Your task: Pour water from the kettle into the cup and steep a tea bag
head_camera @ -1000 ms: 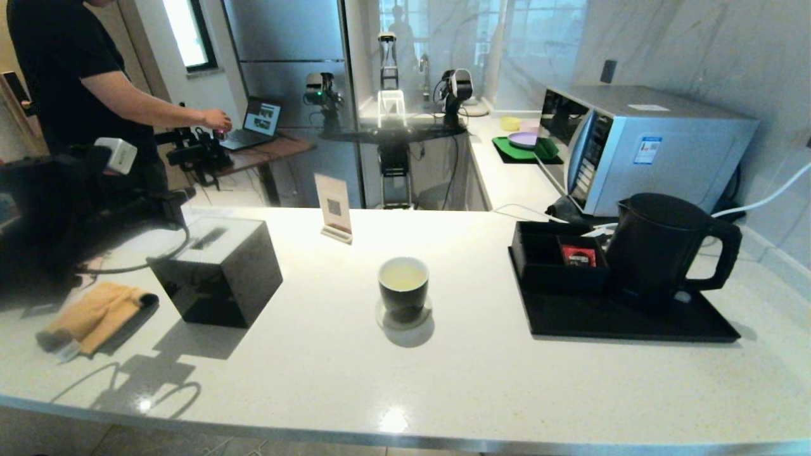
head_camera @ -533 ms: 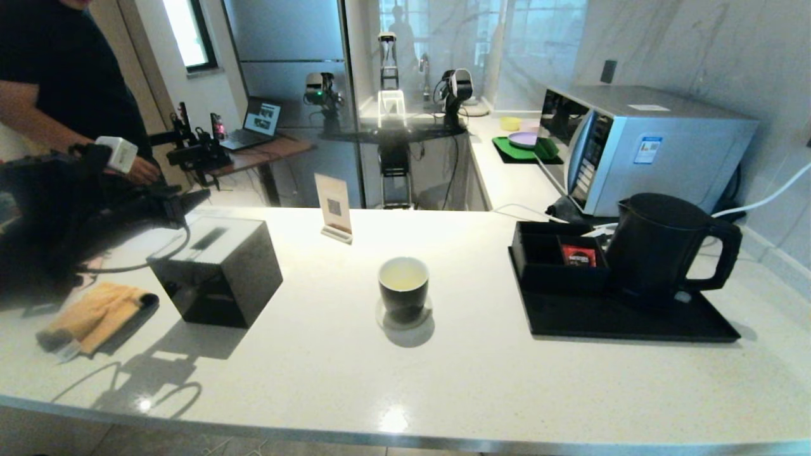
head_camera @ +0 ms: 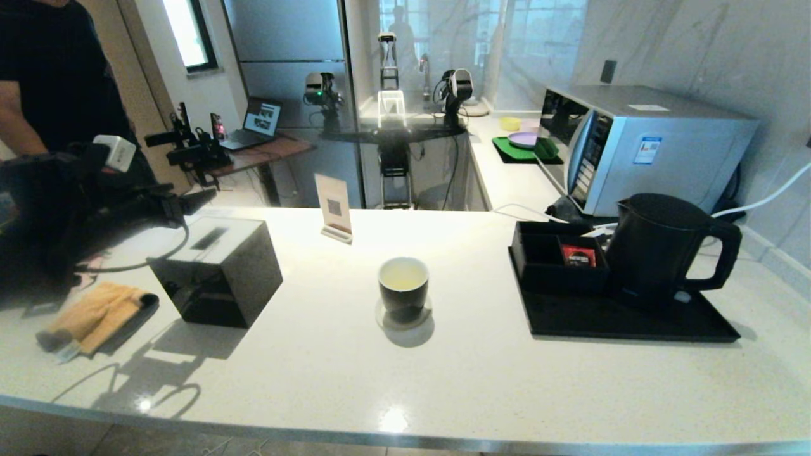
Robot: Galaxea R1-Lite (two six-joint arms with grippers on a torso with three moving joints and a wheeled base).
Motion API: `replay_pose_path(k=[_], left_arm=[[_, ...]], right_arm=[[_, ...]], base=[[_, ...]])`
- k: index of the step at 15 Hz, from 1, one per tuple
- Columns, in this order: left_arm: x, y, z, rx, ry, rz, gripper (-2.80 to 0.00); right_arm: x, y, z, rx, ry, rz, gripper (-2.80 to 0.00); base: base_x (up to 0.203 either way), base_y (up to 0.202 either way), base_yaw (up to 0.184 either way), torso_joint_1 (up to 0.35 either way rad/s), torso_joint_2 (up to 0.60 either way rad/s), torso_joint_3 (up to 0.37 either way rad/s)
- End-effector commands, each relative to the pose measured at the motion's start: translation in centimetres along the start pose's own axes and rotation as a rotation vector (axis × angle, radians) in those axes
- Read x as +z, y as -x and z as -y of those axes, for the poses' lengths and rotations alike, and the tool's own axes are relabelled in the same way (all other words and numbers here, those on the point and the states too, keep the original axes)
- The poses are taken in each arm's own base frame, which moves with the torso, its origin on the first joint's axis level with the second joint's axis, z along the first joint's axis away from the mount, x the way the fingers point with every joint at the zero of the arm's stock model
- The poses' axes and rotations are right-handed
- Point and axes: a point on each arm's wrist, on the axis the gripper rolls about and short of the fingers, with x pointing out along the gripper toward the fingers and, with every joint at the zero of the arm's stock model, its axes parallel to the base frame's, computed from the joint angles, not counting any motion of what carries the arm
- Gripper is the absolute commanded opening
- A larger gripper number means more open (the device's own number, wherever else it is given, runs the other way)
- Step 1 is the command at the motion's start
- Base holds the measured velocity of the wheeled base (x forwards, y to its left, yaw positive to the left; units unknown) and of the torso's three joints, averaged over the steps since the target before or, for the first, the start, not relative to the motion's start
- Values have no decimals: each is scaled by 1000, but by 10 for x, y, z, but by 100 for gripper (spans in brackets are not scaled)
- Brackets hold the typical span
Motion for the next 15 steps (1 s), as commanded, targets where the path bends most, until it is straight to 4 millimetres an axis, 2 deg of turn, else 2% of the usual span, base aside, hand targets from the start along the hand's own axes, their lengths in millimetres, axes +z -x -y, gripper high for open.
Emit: replay_pose_path(k=[1,6,15], left_arm=[[2,0,1,-5,-5,9,0],[-7,3,2,-2,3,-20,0],[-7,4,1,-1,6,-19,0]], right_arm=[[0,1,0,2,1,8,-280],[0,1,0,0,1,19,-280],[-3,8,0,-7,1,104,-280]], base=[[0,0,0,0,0,0],[0,0,0,0,0,0],[0,0,0,0,0,0]])
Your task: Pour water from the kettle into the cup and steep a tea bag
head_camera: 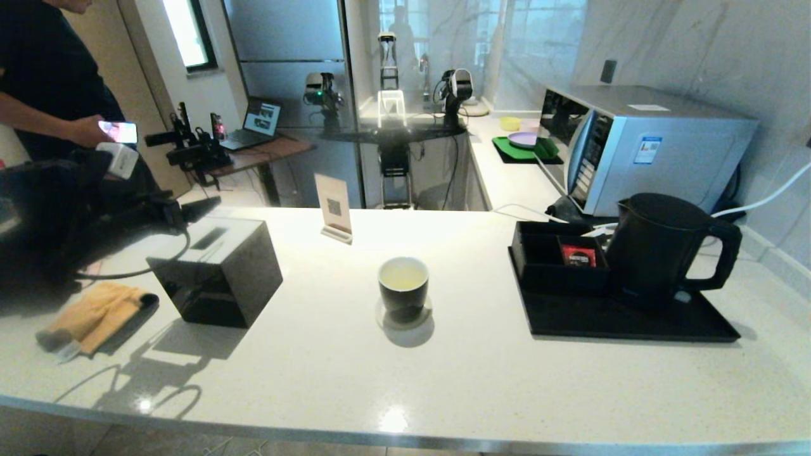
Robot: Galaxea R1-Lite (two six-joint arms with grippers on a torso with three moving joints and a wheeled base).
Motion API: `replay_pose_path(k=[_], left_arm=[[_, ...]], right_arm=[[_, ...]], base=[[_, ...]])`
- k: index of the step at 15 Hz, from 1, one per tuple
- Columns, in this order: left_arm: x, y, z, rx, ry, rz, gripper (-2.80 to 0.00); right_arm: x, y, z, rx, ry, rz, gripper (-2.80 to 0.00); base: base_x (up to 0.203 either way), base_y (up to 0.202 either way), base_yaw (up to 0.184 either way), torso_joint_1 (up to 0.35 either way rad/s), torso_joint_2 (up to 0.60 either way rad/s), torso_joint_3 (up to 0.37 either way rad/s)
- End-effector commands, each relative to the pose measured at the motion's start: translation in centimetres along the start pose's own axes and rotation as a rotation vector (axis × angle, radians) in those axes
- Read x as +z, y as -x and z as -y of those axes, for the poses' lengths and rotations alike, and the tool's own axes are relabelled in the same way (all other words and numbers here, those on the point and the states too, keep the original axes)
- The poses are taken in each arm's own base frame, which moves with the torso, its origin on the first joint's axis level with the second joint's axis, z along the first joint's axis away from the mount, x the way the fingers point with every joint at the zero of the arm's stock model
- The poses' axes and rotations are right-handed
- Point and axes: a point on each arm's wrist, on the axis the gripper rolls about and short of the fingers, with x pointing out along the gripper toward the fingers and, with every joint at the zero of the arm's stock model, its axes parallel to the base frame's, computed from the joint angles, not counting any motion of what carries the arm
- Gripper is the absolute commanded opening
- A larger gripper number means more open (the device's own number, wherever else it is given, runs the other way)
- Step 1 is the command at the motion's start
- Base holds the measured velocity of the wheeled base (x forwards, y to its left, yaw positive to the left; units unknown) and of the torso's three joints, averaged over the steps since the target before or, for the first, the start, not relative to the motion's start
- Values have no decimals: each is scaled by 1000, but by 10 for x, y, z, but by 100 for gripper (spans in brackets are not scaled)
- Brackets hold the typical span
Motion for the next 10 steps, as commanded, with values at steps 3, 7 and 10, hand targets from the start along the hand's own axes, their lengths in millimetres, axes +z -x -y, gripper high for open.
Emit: replay_pose_path(k=[3,7,10], left_arm=[[3,2,1,-2,-6,11,0],[4,4,2,-2,-7,13,0],[13,9,5,-3,-17,34,0]], right_arm=[[0,1,0,-1,1,15,-280],[0,1,0,-1,1,15,-280],[0,1,0,-1,1,15,-280]], base=[[0,0,0,0,0,0],[0,0,0,0,0,0],[0,0,0,0,0,0]])
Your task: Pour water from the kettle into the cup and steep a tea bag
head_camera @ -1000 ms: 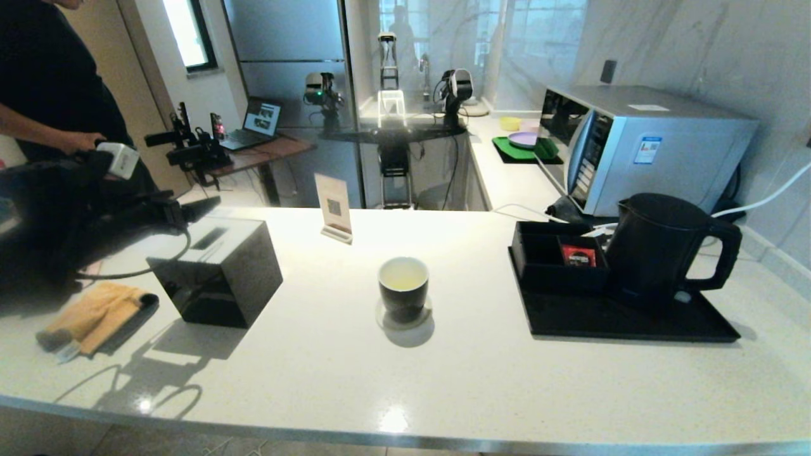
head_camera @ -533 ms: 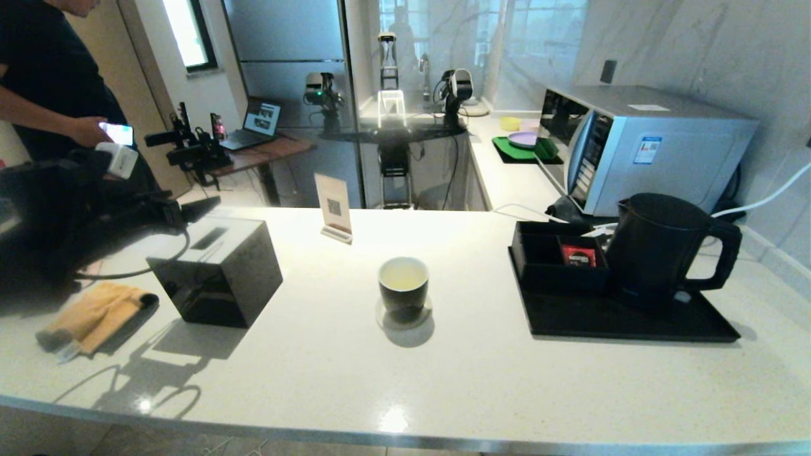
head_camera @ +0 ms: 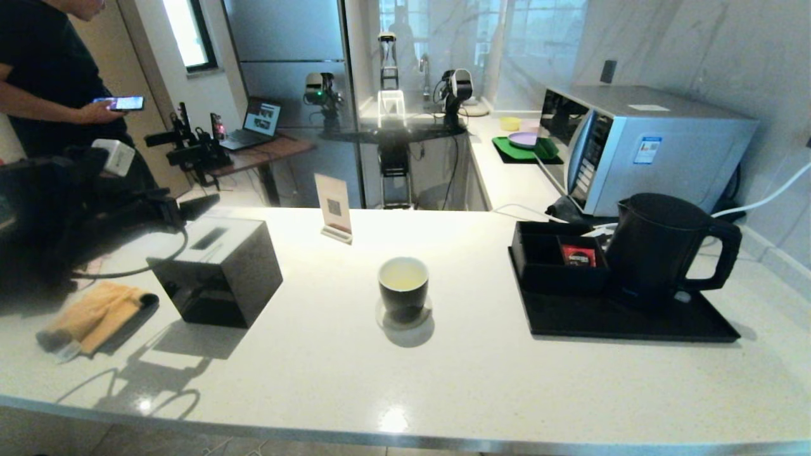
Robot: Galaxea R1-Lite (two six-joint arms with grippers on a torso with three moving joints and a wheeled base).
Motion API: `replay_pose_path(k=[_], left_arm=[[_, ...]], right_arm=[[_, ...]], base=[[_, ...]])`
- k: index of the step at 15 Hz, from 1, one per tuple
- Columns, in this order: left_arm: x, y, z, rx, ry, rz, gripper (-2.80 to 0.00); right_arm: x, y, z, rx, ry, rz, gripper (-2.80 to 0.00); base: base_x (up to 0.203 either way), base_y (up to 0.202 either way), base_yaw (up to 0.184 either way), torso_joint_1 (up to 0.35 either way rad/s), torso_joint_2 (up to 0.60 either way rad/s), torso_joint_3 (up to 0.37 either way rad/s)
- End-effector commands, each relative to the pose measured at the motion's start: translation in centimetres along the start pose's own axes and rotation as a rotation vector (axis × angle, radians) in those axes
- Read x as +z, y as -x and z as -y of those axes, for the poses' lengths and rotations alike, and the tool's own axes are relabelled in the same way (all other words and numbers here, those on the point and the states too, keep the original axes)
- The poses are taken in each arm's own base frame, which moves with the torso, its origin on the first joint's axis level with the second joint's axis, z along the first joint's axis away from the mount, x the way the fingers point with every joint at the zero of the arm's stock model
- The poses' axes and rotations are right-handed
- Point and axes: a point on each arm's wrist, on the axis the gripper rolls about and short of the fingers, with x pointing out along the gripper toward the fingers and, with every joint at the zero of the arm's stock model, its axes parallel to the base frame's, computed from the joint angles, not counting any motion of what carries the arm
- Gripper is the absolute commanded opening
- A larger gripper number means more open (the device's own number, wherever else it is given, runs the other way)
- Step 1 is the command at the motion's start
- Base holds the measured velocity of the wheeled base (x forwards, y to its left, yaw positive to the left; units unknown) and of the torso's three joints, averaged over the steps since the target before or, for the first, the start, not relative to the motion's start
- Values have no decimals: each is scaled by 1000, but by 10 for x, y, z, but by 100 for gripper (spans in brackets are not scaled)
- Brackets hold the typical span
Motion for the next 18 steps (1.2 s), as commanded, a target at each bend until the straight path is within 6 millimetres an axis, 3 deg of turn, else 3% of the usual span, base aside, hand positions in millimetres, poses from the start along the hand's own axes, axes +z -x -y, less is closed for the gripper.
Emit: replay_pose_path(k=[1,9,10,18], left_arm=[[12,8,4,-4,-17,34,0],[29,54,32,-15,-30,66,0],[31,58,35,-19,-33,70,-280],[55,80,48,-30,-39,147,-280]], right_arm=[[0,0,0,0,0,1,-280],[0,0,0,0,0,1,-280],[0,0,0,0,0,1,-280],[0,0,0,0,0,1,-280]], base=[[0,0,0,0,0,0],[0,0,0,0,0,0],[0,0,0,0,0,0],[0,0,0,0,0,0]])
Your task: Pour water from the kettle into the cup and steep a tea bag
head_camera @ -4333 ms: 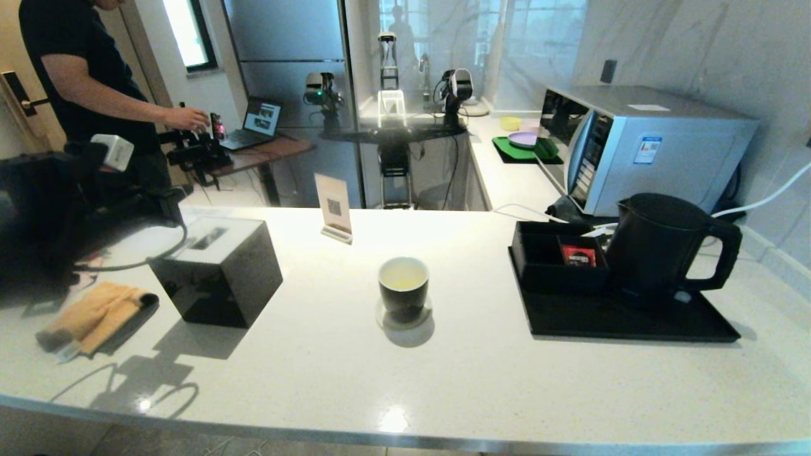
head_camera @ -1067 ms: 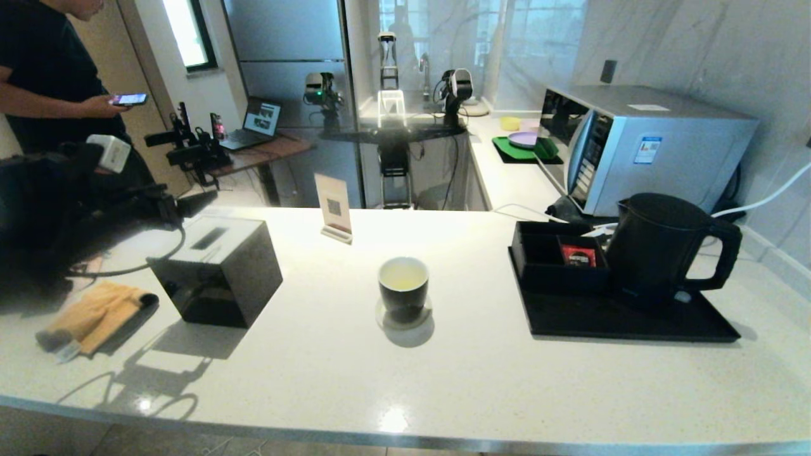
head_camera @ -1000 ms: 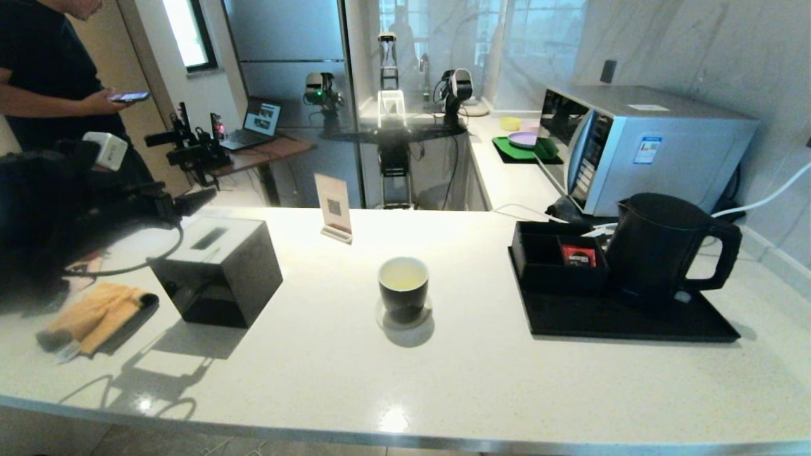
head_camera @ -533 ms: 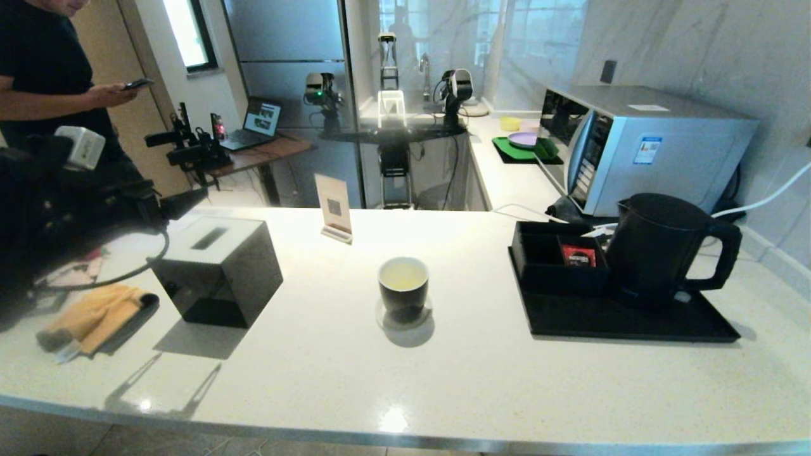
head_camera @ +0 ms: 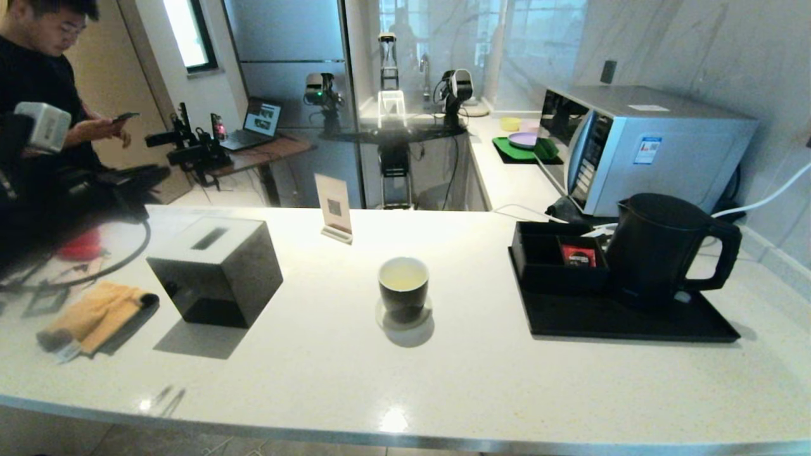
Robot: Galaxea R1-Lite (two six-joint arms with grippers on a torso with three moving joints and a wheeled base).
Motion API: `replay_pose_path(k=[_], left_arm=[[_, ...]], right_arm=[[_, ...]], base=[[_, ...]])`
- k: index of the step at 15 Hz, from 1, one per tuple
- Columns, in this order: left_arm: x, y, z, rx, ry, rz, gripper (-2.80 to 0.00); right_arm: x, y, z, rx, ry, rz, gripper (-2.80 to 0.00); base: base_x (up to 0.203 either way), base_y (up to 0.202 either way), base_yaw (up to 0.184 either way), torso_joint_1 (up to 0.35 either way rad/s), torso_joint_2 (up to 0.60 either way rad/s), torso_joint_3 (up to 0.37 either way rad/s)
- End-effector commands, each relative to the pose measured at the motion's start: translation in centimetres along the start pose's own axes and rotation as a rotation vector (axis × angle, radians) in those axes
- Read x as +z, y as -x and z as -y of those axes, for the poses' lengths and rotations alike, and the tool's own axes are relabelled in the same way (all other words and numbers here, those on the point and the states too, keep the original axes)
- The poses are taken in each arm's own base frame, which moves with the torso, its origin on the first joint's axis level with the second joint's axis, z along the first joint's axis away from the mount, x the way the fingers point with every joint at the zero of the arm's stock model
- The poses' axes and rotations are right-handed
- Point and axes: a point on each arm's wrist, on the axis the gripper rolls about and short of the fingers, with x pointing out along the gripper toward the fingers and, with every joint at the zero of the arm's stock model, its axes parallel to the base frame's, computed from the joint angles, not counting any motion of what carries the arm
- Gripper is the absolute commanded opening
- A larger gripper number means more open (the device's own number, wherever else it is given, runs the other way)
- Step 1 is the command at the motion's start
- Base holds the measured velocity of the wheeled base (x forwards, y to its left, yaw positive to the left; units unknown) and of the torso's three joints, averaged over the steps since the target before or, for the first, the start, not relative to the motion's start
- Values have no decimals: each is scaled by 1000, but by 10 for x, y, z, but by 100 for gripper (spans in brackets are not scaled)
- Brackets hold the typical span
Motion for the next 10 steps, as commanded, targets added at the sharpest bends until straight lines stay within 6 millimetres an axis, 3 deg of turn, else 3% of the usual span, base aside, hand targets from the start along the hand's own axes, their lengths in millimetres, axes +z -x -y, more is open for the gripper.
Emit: replay_pose_path(k=[1,7,10], left_arm=[[11,8,9,-17,-14,36,-280],[24,42,30,-23,-34,80,-280],[12,72,44,-16,-24,59,-280]], right_arm=[[0,0,0,0,0,0,-280],[0,0,0,0,0,0,-280],[0,0,0,0,0,0,-280]], base=[[0,0,0,0,0,0],[0,0,0,0,0,0],[0,0,0,0,0,0]])
